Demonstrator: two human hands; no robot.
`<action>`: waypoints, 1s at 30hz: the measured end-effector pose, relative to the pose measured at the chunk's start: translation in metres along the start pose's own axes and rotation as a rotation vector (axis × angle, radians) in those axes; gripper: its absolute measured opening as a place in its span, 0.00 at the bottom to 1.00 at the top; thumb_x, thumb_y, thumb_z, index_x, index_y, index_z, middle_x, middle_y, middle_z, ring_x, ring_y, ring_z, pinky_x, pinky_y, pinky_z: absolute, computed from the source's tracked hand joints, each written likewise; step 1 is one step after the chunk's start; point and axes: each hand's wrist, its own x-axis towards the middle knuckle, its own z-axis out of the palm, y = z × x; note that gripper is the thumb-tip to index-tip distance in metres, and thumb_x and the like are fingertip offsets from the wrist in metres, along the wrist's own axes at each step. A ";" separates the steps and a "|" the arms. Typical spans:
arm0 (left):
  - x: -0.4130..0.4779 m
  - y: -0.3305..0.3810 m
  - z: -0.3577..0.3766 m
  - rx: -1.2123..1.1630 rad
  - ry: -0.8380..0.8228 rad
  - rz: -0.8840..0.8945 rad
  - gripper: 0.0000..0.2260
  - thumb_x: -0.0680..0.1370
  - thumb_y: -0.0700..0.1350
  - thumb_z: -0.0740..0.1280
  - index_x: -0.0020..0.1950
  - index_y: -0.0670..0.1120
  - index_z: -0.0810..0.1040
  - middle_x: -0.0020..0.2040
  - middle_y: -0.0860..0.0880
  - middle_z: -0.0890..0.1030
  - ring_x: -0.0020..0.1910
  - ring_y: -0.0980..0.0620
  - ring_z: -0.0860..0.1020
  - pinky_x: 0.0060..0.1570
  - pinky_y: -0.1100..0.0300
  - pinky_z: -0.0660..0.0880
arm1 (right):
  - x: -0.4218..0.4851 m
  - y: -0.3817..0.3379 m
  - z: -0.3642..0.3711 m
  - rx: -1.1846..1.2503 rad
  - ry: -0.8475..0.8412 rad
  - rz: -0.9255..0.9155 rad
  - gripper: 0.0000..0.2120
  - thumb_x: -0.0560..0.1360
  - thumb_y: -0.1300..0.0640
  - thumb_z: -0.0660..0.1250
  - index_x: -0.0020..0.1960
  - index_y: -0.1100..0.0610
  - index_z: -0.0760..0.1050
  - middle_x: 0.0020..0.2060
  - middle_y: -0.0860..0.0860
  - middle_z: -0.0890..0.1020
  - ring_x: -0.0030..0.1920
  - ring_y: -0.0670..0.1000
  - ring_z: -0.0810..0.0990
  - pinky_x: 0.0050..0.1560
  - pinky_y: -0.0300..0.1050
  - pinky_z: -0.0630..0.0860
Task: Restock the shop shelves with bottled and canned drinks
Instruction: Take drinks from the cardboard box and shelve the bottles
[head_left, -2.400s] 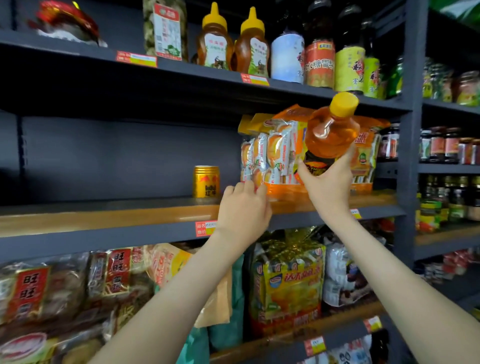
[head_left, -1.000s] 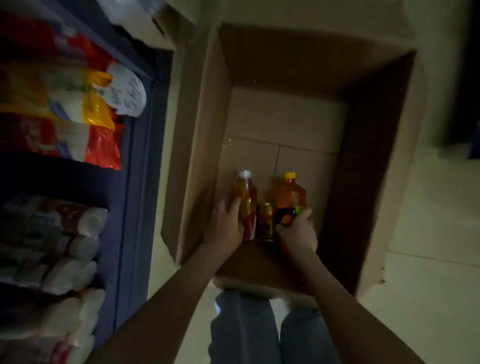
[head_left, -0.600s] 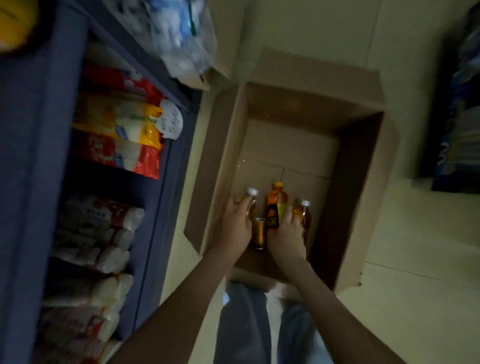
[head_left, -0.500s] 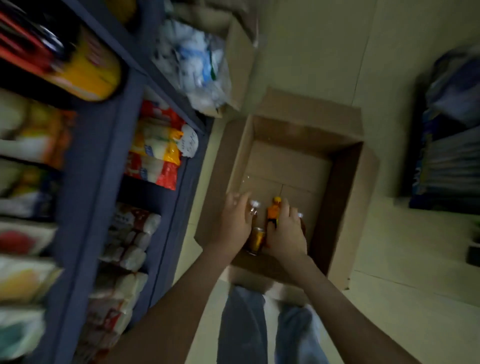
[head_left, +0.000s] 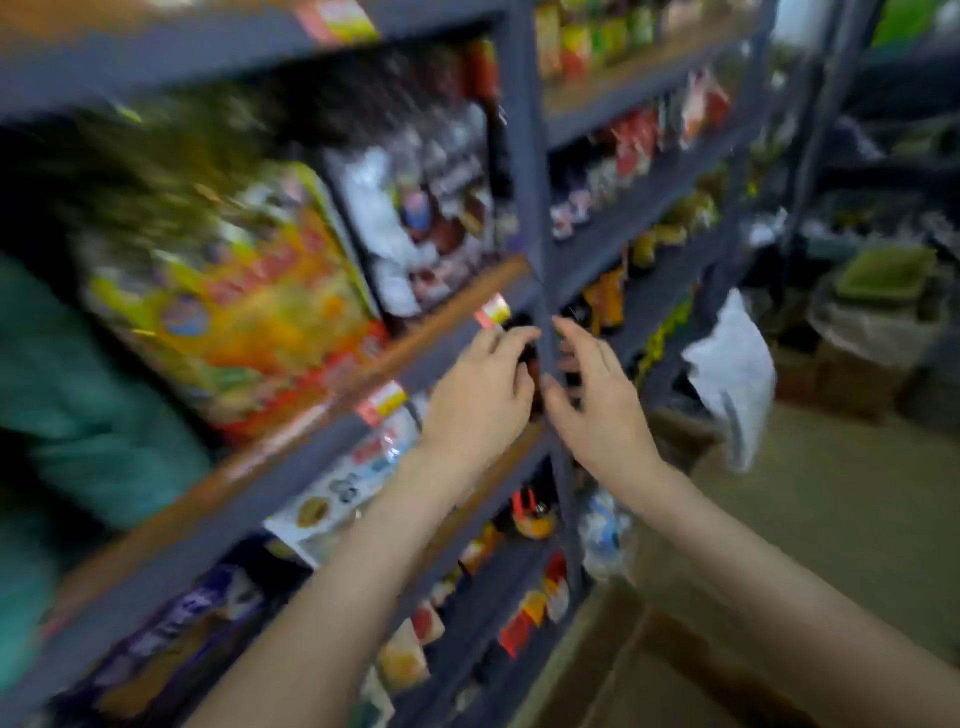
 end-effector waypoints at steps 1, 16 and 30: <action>0.007 0.001 -0.041 0.050 0.090 0.019 0.18 0.79 0.41 0.61 0.68 0.48 0.72 0.61 0.45 0.75 0.59 0.43 0.75 0.55 0.49 0.73 | 0.016 -0.034 -0.001 0.012 0.004 -0.079 0.25 0.80 0.59 0.62 0.75 0.54 0.61 0.62 0.50 0.71 0.51 0.43 0.75 0.52 0.41 0.74; -0.036 -0.061 -0.408 0.842 0.595 -0.243 0.19 0.80 0.48 0.60 0.69 0.45 0.69 0.59 0.40 0.74 0.57 0.38 0.73 0.49 0.47 0.72 | 0.136 -0.381 0.091 -0.023 -0.092 -0.781 0.34 0.79 0.50 0.63 0.79 0.48 0.49 0.74 0.55 0.60 0.74 0.57 0.58 0.69 0.52 0.61; -0.036 -0.108 -0.454 0.823 0.410 -0.526 0.24 0.80 0.52 0.60 0.74 0.46 0.61 0.68 0.43 0.67 0.66 0.42 0.68 0.60 0.50 0.69 | 0.192 -0.462 0.179 -0.274 -0.537 -0.494 0.35 0.70 0.42 0.73 0.71 0.57 0.67 0.66 0.55 0.73 0.61 0.54 0.75 0.47 0.43 0.74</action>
